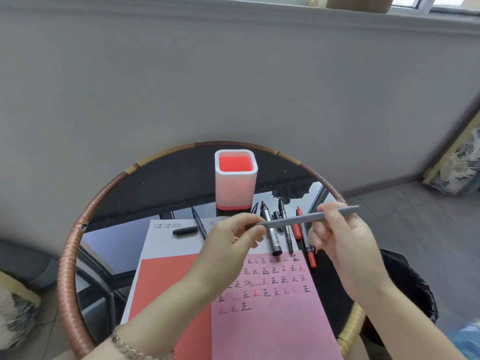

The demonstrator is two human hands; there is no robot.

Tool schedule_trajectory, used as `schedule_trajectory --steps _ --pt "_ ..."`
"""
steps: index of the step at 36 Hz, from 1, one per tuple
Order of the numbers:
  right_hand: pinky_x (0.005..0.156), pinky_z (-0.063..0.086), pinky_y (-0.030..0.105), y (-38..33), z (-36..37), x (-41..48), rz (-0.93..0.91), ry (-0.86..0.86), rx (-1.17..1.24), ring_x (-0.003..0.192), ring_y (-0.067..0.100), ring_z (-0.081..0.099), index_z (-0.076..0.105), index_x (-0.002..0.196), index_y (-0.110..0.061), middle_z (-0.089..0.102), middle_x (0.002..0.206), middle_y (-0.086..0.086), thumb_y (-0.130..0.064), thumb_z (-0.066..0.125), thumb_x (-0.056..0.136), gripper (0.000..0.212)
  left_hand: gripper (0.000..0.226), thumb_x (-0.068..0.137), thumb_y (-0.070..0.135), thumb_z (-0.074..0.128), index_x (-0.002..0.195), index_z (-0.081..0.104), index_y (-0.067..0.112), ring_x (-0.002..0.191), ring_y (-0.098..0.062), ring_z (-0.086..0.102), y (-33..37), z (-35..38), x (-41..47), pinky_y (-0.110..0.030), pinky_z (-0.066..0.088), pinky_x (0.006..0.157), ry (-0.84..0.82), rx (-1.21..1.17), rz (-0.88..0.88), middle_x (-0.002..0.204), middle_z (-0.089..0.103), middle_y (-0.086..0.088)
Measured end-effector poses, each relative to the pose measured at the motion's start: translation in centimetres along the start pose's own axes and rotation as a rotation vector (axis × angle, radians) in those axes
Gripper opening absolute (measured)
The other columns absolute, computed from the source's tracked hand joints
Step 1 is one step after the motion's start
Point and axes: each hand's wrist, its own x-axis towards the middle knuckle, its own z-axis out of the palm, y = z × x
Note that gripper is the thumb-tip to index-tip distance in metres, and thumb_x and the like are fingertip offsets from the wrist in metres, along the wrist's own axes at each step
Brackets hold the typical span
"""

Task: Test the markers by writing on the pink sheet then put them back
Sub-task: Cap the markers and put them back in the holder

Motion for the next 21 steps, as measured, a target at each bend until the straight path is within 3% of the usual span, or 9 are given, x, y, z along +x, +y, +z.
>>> schedule_trajectory --steps 3,5,8,10,12,16,21 --pt "0.063 0.047 0.021 -1.1 0.1 1.2 -0.114 -0.017 -0.211 0.047 0.006 0.049 0.056 0.081 -0.014 0.05 0.047 -0.008 -0.023 0.051 0.09 0.013 0.013 0.091 0.021 0.056 0.086 0.064 0.03 0.069 -0.006 0.058 -0.2 -0.5 0.8 -0.028 0.051 0.071 -0.033 0.07 -0.064 0.07 0.064 0.012" --pt "0.066 0.05 0.022 -2.2 0.5 2.4 -0.24 -0.007 -0.307 0.05 0.005 0.053 0.059 0.083 -0.016 0.055 0.049 -0.007 -0.024 0.053 0.09 0.012 0.012 0.092 0.023 0.053 0.088 0.062 0.03 0.072 -0.008 0.062 -0.2 -1.0 1.3 -0.028 0.052 0.067 -0.068 0.156 -0.121 0.075 0.067 0.01" --pt "0.058 0.051 0.015 -4.2 1.7 4.8 -0.4 0.016 -0.339 0.052 0.004 0.057 0.059 0.083 -0.018 0.061 0.06 -0.005 -0.017 0.053 0.091 0.01 0.013 0.092 0.022 0.049 0.094 0.06 0.03 0.08 -0.014 0.065 -0.2 -1.8 1.8 -0.023 0.049 0.057 -0.067 0.278 -0.163 0.084 0.068 0.006" --pt "0.056 0.05 0.014 -4.7 3.1 6.7 -0.449 -0.005 -0.422 0.053 0.002 0.058 0.059 0.084 -0.018 0.063 0.066 -0.001 -0.018 0.053 0.091 0.009 0.013 0.092 0.024 0.049 0.095 0.059 0.033 0.081 -0.013 0.065 -0.2 -2.2 1.9 -0.028 0.052 0.064 -0.051 0.345 -0.166 0.086 0.068 0.008" --pt "0.06 0.05 0.018 -4.4 4.8 8.6 -0.442 -0.039 -0.559 0.055 0.002 0.057 0.059 0.087 -0.016 0.064 0.068 -0.002 -0.022 0.052 0.092 0.01 0.014 0.092 0.025 0.048 0.092 0.057 0.036 0.08 -0.013 0.065 -0.3 -2.4 2.1 -0.033 0.053 0.068 -0.048 0.399 -0.163 0.087 0.067 0.008" --pt "0.074 0.05 0.035 -2.0 7.2 11.3 -0.357 -0.123 -0.864 0.073 0.016 0.06 0.061 0.089 -0.017 0.068 0.079 -0.001 -0.029 0.05 0.091 0.017 0.015 0.092 0.026 0.046 0.091 0.054 0.037 0.082 -0.008 0.061 -0.4 -2.2 2.4 -0.026 0.05 0.063 -0.064 0.501 -0.142 0.092 0.064 0.01" --pt "0.067 0.046 0.033 -0.8 6.7 11.6 -0.338 -0.183 -0.986 0.071 0.018 0.052 0.057 0.103 -0.017 0.056 0.075 -0.004 -0.031 0.055 0.089 0.02 0.013 0.093 0.028 0.043 0.095 0.054 0.035 0.068 -0.005 0.058 -0.5 -1.0 2.9 -0.027 0.049 0.059 -0.093 0.605 -0.105 0.087 0.057 0.017"
